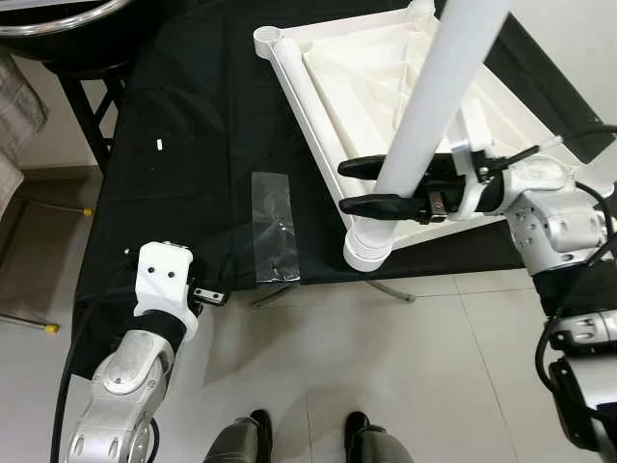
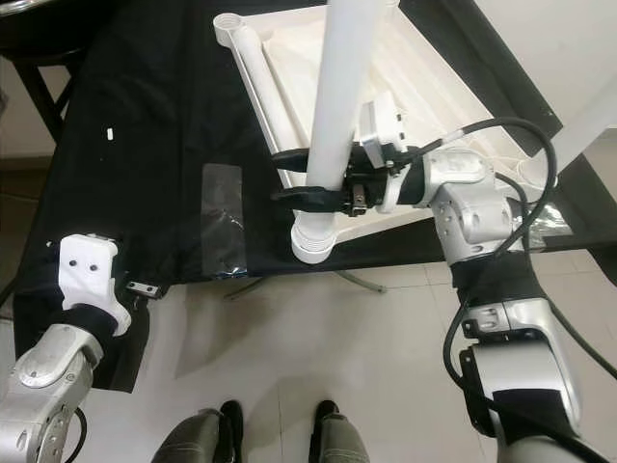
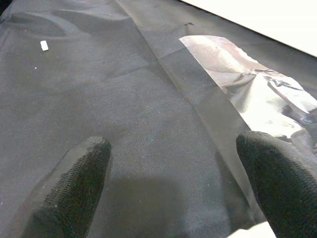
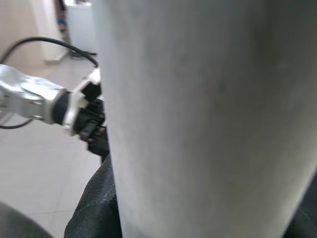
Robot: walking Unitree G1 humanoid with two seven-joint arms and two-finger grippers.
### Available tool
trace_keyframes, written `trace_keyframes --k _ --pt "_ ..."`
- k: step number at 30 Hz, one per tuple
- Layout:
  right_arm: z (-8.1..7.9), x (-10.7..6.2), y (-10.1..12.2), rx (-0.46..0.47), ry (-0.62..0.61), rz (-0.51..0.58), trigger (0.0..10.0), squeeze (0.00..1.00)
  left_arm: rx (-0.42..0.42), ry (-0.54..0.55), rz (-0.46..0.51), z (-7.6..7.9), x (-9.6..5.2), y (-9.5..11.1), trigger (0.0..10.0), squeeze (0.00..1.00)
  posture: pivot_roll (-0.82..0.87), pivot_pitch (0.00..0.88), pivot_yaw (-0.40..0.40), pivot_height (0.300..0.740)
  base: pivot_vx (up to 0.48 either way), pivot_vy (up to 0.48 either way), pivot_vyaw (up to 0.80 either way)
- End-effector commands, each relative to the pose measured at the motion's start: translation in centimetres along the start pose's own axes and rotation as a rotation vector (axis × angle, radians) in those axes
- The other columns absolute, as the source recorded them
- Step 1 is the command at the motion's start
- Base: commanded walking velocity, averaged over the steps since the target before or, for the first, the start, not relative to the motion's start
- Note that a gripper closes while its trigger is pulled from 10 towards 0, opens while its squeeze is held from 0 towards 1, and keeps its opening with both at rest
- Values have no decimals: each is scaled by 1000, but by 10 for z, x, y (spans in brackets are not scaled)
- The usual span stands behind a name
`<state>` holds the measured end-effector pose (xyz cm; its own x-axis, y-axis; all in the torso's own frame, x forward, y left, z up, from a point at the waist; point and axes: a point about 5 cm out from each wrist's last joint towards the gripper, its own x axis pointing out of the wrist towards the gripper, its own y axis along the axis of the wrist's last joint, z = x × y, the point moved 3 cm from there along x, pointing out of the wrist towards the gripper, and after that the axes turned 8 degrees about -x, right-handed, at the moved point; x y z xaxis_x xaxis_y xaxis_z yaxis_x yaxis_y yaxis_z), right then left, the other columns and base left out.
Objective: Building children table
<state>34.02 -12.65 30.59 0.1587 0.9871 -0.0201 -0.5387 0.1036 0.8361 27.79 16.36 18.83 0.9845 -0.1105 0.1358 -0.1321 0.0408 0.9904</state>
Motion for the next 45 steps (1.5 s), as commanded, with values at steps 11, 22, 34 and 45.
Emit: trace_keyframes --k 11,22,34,45 --pt "3 -8 -36 79 -333 -199 10000 0 -3 5 -25 0 -1 -8 10000 0 103 329 -4 740 0 0 0" --pt "5 -15 -39 131 -465 -192 10000 0 0 -1 -21 0 1 -7 10000 0 103 320 4 740 0 0 0" --pt "-4 -11 -45 181 -648 -223 10000 0 3 -4 -22 0 1 -7 10000 0 102 326 7 740 0 0 0" --pt "-9 -4 -56 204 -997 -332 10000 0 4 -2 -18 -2 3 -7 10000 0 92 316 5 740 0 0 0"
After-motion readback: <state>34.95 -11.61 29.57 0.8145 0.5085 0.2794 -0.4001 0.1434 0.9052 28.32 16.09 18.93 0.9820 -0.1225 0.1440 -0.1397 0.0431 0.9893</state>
